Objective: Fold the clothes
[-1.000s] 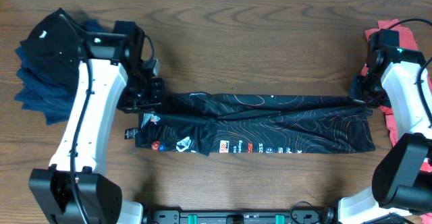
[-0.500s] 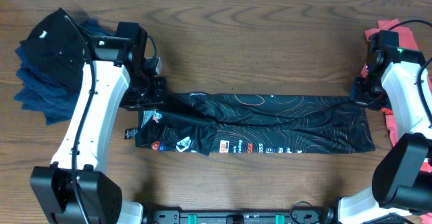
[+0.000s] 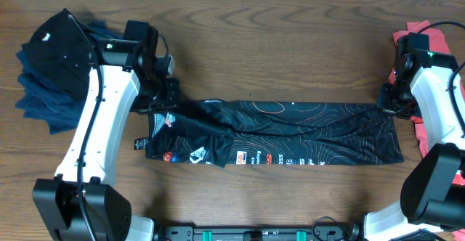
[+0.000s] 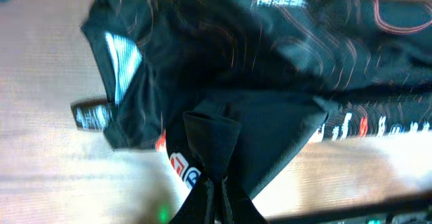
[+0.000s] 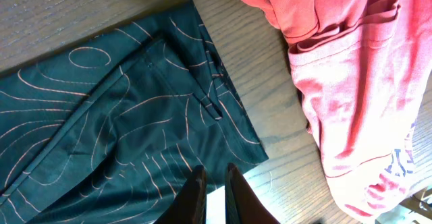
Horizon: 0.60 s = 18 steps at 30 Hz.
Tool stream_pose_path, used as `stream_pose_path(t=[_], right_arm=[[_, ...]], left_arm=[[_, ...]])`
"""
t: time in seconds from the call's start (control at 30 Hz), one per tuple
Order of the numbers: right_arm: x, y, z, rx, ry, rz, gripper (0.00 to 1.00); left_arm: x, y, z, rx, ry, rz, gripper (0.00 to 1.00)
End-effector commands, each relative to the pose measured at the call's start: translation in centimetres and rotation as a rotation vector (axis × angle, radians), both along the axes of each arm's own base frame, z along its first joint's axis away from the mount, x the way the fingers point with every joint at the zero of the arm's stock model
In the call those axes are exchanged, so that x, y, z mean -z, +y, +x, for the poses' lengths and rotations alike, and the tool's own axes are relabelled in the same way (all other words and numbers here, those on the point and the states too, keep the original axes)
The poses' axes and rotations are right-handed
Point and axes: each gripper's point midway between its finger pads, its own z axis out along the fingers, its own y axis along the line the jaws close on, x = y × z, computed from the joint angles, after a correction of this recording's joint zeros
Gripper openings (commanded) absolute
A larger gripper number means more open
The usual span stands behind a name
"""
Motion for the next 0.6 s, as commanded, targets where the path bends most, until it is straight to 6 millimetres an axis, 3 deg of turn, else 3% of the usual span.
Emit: stream_pose_path(t=[0.0, 0.17, 0.27, 0.57], right_arm=[[-0.4, -0.4, -0.1, 0.019, -0.012, -0.016, 0.1], [-0.1, 0.1, -0.3, 0.018, -0.009, 0.01, 0.2], [0.2, 0.1, -0.6, 0.018, 0.002, 0.013, 0.21], [0.5, -0.6, -1.3, 0.047, 0.017, 0.016, 0.21]], left_arm=[[-0.5, -0.5, 0.9, -0.018, -0.052, -0.019, 0.06], [-0.1, -2.2, 3.2, 0.025, -0.132, -0.031, 0.06], [0.7, -3.5, 4.0, 0.057, -0.141, -0.034, 0.06], [6.4, -5.7, 4.0, 0.117, 0.007, -0.011, 0.06]])
